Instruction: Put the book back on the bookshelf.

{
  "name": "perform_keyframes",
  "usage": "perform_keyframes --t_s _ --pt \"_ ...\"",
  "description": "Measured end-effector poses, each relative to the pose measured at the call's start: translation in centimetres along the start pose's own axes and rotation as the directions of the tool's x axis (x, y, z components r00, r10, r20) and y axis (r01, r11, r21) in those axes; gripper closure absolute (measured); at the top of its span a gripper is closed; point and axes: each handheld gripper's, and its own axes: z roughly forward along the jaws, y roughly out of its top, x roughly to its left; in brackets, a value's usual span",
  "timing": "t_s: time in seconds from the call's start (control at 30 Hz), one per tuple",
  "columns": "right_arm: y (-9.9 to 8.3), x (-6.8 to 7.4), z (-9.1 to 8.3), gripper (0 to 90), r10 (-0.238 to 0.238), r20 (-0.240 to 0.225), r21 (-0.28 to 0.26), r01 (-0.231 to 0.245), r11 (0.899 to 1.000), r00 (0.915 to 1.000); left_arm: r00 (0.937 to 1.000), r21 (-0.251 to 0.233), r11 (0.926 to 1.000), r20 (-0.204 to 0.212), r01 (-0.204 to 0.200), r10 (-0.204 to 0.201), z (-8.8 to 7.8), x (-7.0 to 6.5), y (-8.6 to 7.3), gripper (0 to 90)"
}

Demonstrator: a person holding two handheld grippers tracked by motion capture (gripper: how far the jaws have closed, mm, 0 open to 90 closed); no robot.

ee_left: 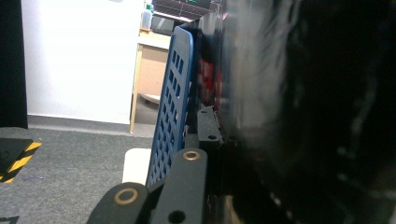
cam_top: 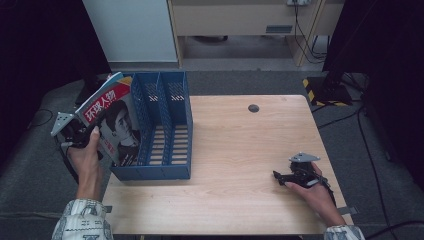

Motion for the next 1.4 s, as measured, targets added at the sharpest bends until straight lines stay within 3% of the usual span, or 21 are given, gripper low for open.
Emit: perform_keyframes --t_s 0.6,1.4 --pt "0.0 0.0 0.0 10.2 0.0 -0.001 0.0 0.0 1.0 1.0 0.9999 -0.008 0.9999 -0.006 0.014 -0.014 0.1 0.1 -1.1 86.4" --pt "0.0 0.0 0.0 10.2 -0.003 0.0 -0.001 0.003 1.0 1.0 0.9966 0.044 0.9986 -0.078 0.03 -0.027 0.2 0.1 -2.1 84.4"
